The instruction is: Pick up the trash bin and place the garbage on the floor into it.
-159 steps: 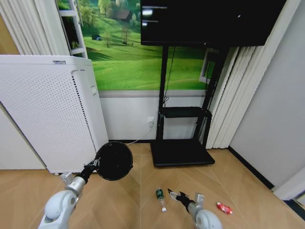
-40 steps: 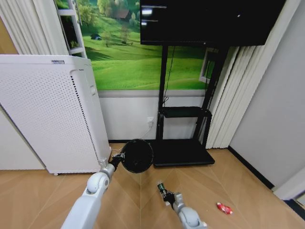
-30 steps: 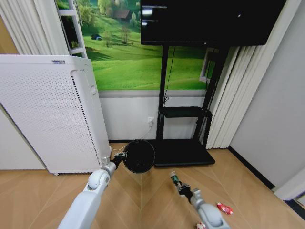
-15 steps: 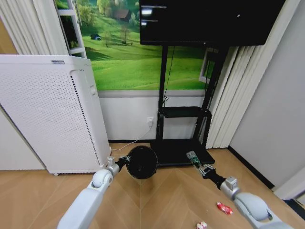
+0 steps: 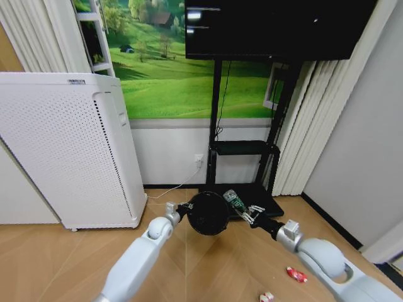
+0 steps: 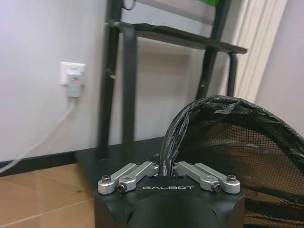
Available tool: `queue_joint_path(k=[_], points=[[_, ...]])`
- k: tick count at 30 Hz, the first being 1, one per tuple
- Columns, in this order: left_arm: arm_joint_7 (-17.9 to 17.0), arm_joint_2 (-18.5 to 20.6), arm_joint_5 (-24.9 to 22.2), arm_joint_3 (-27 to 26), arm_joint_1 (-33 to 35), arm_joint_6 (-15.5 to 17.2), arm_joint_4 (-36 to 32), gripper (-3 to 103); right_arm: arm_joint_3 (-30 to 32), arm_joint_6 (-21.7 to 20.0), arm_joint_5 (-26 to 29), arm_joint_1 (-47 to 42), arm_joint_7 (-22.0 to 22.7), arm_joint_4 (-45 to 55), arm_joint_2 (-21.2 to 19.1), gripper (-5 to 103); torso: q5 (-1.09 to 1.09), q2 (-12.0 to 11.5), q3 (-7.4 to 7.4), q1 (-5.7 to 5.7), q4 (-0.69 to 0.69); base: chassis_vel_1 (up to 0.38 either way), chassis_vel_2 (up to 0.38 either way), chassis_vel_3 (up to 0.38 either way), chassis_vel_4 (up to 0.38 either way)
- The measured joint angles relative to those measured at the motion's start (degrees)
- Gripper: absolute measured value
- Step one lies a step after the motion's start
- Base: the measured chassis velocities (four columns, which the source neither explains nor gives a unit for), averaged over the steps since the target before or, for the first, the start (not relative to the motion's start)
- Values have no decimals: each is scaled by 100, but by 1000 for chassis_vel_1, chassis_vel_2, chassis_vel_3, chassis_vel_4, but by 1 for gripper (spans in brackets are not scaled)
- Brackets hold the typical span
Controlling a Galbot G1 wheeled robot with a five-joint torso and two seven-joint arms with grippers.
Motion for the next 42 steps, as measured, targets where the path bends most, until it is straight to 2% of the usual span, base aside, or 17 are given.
queue_joint_path(k=[4,8,10,11,18,19,20,22,23,24,26,28,30,32,33,37,42], points=[[-193,-397,-4,187,-30,-43,122,4,-449,-149,-189,544,-21,-400,514,20,2,0,0,0,2,0,0,0,0],[-374,-580,-77,293,-60,-71,135,4,-607,-249,-283,682,95,-539,699,18,1,0,0,0,1,0,0,0,0],[-405,-609,-119,333,-104,-71,136,4,-613,-303,-323,694,172,-569,772,28,0,0,0,0,0,0,0,0,0],[-405,-609,-119,333,-104,-71,136,4,-613,-303,-323,694,172,-569,772,28,0,0,0,0,0,0,0,0,0],[-403,-535,-132,352,-143,-72,123,4,-520,-293,-420,615,325,-692,844,50,0,0,0,0,1,0,0,0,0],[-394,-523,-132,350,-144,-71,113,4,-478,-290,-421,608,338,-707,846,61,0,0,0,0,1,0,0,0,0],[-394,-523,-132,350,-144,-71,113,4,-478,-290,-421,608,338,-707,846,61,0,0,0,0,1,0,0,0,0],[-389,-500,-137,328,-144,-72,79,4,-384,-288,-413,579,354,-708,846,72,0,0,0,0,1,0,0,0,0],[-389,-500,-137,328,-144,-72,79,4,-384,-288,-413,579,354,-708,846,72,0,0,0,0,1,0,0,0,0],[-388,-492,-136,322,-143,-71,70,4,-363,-286,-406,566,366,-698,846,78,0,0,0,0,1,0,0,0,0],[-374,-401,-81,236,-84,-73,-20,4,-166,-298,-233,470,602,-571,903,88,-1,0,0,0,-1,0,0,0,0],[-371,-357,-57,170,-39,-76,-69,4,-62,-310,-140,437,748,-537,954,93,-1,0,0,0,-1,0,0,0,0],[-358,-201,59,-138,171,-100,-239,4,252,-345,91,389,1402,-537,1196,97,-2,0,-1,0,0,0,0,0,0],[-348,-163,83,-215,231,-104,-267,4,284,-345,127,395,1563,-562,1248,99,-2,0,-1,-1,1,0,0,0,0],[-325,-34,127,-424,399,-108,-349,4,351,-340,247,445,2114,-705,1442,100,-1,-1,0,0,2,0,0,0,0],[-302,254,133,-812,709,-87,-656,4,484,-340,268,482,2493,-953,1708,100,-2,0,-1,0,3,0,0,0,0],[-285,585,91,-1221,1133,-27,-1064,4,496,-395,120,330,2498,-1178,1943,100,-2,0,-1,0,2,0,0,0,0]])
